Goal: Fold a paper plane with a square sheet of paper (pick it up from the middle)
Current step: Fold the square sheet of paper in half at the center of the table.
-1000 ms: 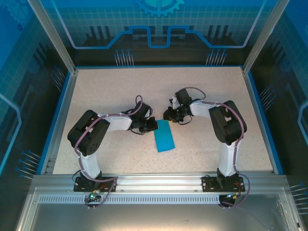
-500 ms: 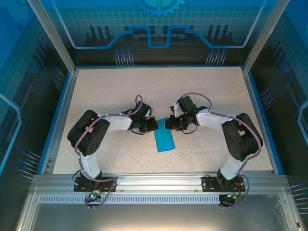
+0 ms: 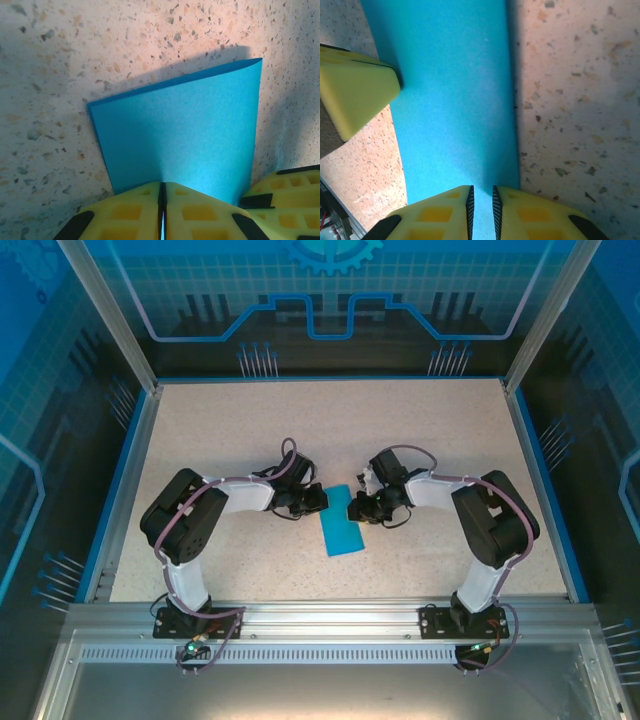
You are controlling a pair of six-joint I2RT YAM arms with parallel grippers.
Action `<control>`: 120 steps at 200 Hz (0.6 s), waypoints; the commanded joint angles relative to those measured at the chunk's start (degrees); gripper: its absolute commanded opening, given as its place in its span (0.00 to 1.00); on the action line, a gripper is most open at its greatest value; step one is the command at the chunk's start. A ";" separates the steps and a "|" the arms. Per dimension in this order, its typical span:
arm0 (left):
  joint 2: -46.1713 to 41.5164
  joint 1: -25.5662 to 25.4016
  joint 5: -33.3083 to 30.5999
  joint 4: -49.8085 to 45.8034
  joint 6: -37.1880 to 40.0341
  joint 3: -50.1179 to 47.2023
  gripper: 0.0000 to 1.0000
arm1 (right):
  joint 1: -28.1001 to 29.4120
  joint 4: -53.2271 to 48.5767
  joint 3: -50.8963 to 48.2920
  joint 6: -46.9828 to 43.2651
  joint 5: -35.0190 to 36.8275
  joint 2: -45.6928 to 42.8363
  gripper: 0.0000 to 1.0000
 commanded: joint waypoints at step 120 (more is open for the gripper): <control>6.23 -2.39 7.07 3.12 -4.40 13.35 0.14 | -1.80 2.19 -3.74 -1.13 -1.96 1.48 0.15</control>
